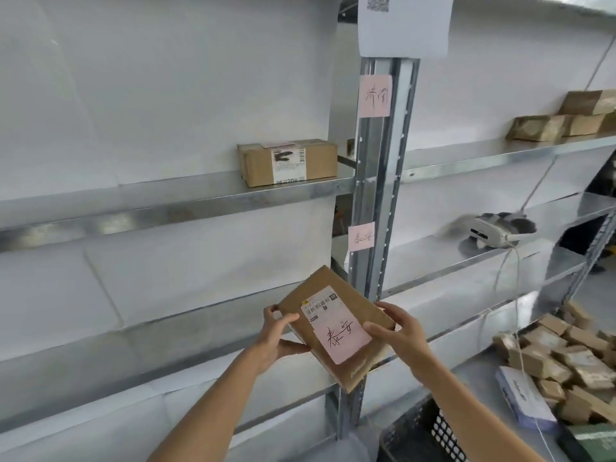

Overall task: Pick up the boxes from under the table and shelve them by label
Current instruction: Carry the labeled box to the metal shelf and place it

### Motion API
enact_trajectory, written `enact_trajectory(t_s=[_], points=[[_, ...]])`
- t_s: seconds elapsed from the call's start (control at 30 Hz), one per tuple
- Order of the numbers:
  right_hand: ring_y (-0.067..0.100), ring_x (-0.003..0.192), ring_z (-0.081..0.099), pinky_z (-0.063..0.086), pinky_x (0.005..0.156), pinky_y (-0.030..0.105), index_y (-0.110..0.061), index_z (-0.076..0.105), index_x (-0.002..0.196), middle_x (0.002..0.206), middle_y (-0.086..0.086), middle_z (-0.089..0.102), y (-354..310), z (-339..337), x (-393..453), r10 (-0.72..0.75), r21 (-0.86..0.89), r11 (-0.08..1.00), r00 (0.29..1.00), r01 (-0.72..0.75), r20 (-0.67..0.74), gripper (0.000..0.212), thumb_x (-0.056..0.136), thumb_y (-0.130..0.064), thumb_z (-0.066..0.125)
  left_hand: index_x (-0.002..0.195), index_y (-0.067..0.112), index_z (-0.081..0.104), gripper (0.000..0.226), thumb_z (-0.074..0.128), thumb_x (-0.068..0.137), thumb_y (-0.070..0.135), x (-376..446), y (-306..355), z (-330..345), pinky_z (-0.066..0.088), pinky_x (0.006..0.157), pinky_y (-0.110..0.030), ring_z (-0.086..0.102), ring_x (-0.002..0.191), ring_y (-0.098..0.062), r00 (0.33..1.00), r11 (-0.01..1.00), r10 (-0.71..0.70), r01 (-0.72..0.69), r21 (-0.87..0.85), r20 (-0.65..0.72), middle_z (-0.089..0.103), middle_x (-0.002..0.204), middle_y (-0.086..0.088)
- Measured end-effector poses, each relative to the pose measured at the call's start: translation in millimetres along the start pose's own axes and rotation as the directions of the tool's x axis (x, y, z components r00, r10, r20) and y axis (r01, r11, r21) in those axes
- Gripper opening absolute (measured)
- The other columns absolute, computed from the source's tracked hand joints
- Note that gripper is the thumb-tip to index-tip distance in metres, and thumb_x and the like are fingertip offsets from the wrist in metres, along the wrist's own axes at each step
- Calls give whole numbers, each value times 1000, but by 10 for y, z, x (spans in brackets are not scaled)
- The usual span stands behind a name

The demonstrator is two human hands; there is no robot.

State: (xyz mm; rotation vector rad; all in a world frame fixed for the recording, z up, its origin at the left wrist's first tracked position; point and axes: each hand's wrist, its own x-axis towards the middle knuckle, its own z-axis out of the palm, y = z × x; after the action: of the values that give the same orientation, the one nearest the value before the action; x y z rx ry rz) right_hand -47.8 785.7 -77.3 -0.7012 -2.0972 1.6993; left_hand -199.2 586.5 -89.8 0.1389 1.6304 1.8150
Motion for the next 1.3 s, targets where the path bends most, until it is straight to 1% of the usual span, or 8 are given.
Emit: enact_trajectory(t_s=[0.2,0.37,0.53,0.7,0.83,1.1,1.2,1.3], points=[[2,74,57,43,45,10,-21,49,107,87,-10,59,27,201,1031,27,79,997,993,-18,-116,45,73,-30,79,110,21,33,36,61,89,19,467,146,66,61,70,-47,62,100,-47,976,996,25,-42,-75,-217,50,115,-18],[23,93,60,47,70,28,-9,48,113,104,8,58,87,336,1559,91,96,991,996,-88,-21,50,77,-31,75,125,24,42,51,60,82,43,614,183,-38,51,88,-42,60,101,-27,926,955,137,-28,297,-352,61,112,-4],[25,103,60,49,85,35,-19,58,109,102,1,66,101,499,1776,89,166,979,979,-120,183,29,85,-35,64,127,21,47,42,55,91,40,647,68,-148,41,89,-32,56,106,-19,900,963,133,-18,268,-415,61,118,-1],[9,91,65,59,79,33,-39,47,123,103,-9,67,80,594,1951,86,119,980,885,-157,458,58,75,-26,76,122,27,48,43,67,84,33,758,49,-266,46,98,-35,58,111,-17,911,976,121,-37,215,-394,62,122,1],[17,118,53,43,104,38,-44,39,129,125,-4,56,98,627,2154,-20,-58,996,809,66,588,92,62,-1,85,118,37,49,63,82,65,28,868,58,-315,47,73,-14,62,101,-6,923,945,137,-13,326,-361,64,111,15],[26,124,48,50,99,44,-24,16,150,135,6,49,283,875,2436,48,-255,963,877,87,478,113,62,3,82,104,35,55,50,79,68,10,1291,28,-381,43,55,-2,57,84,-3,854,893,265,-41,449,-448,61,91,20],[18,109,51,51,81,25,-24,21,149,132,2,54,413,954,2531,71,-318,946,910,69,408,104,66,-4,80,124,20,53,60,77,71,10,1433,-13,-440,45,66,-8,58,93,-12,865,888,234,-3,461,-444,64,104,7],[26,118,55,52,91,37,-24,27,148,134,7,56,539,1015,2603,98,-342,940,937,23,334,95,69,-5,78,135,13,44,72,76,72,6,1547,-77,-458,49,82,-25,57,106,-20,881,889,187,38,457,-435,61,122,-4]])
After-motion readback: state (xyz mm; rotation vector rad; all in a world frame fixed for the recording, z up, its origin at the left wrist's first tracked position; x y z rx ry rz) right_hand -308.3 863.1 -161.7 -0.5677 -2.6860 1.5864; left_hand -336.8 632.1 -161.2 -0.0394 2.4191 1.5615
